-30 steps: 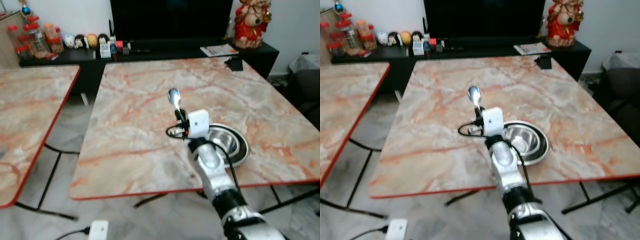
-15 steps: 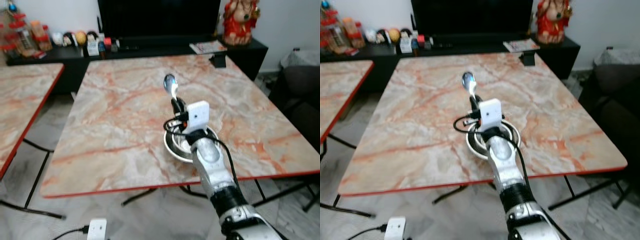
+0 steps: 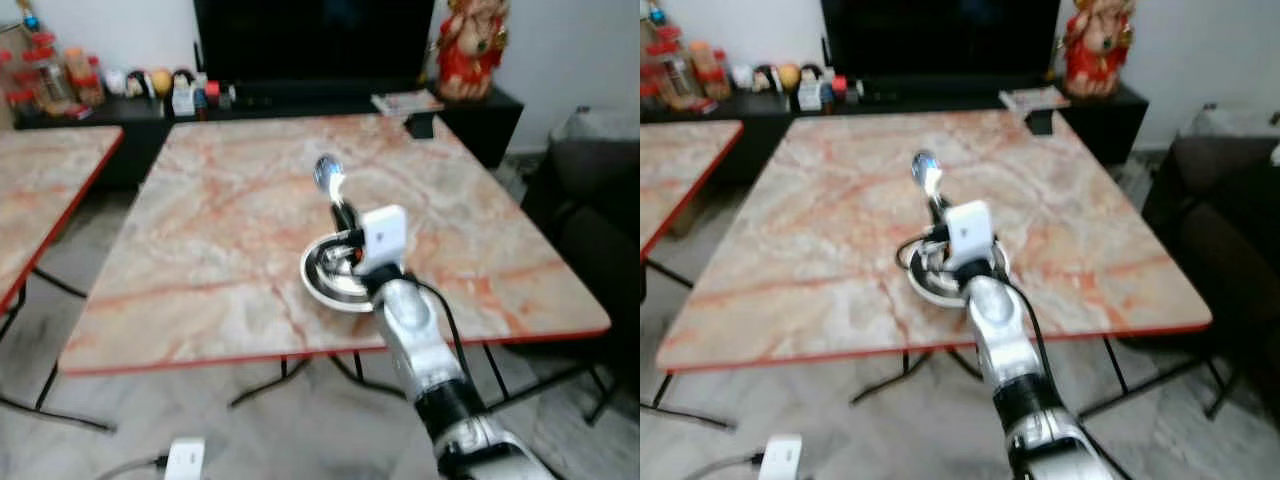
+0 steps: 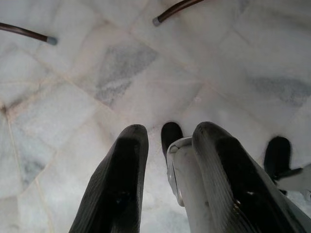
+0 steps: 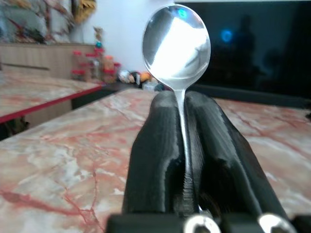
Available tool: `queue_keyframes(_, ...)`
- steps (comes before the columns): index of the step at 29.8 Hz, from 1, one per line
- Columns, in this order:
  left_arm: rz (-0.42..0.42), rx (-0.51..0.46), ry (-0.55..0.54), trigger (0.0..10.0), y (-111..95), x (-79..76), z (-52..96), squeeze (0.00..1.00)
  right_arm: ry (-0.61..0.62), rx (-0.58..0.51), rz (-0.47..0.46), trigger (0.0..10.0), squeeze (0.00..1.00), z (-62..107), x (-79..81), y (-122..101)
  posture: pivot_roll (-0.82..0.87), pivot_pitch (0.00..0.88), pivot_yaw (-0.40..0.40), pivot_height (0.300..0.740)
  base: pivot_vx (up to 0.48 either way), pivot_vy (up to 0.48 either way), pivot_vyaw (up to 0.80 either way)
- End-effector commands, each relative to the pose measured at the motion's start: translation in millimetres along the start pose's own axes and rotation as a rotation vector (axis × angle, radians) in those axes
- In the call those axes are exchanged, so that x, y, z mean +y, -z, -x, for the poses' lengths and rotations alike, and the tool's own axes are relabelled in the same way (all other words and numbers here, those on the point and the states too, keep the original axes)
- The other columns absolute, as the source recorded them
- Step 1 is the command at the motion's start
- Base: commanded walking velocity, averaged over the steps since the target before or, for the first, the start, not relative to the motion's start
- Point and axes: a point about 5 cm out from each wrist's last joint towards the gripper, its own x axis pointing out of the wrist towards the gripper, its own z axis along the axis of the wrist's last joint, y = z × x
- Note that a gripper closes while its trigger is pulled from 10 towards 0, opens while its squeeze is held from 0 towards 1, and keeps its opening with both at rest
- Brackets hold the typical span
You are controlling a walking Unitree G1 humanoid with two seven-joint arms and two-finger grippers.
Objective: Setting the table
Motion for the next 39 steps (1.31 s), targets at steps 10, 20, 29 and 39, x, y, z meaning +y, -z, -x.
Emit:
queue_keyframes(10, 0.003, 0.025, 0.010, 10.0, 4, -5.6, 0.4, 0.00, 0.047, 0.029, 0.010, 10.0, 0.00, 5.8, -12.5, 5, -0.04, 0.000, 0.018, 0.740, 0.000, -0.301, 0.00)
queue_keyframes(20, 0.044, -0.003, 0.018, 10.0, 1, -7.2, 0.3, 0.00, 0.119, 0.081, 0.007, 10.0, 0.00, 12.0, -24.4, 15, -0.05, 0.000, 0.019, 0.740, 0.000, 0.000, 0.00)
queue_keyframes(29, 0.044, -0.009, 0.003, 10.0, -1, -4.6, -0.2, 0.00, 0.116, 0.116, 0.024, 10.0, 0.00, 16.7, -23.3, 24, -0.05, 0.000, 0.021, 0.740, 0.099, 0.000, 0.00)
queue_keyframes(39, 0.036, -0.001, 0.006, 10.0, 0, -4.5, -0.1, 0.00, 0.123, 0.113, 0.007, 10.0, 0.00, 15.3, -23.6, 23, -0.04, 0.000, 0.020, 0.740, 0.366, 0.000, 0.00)
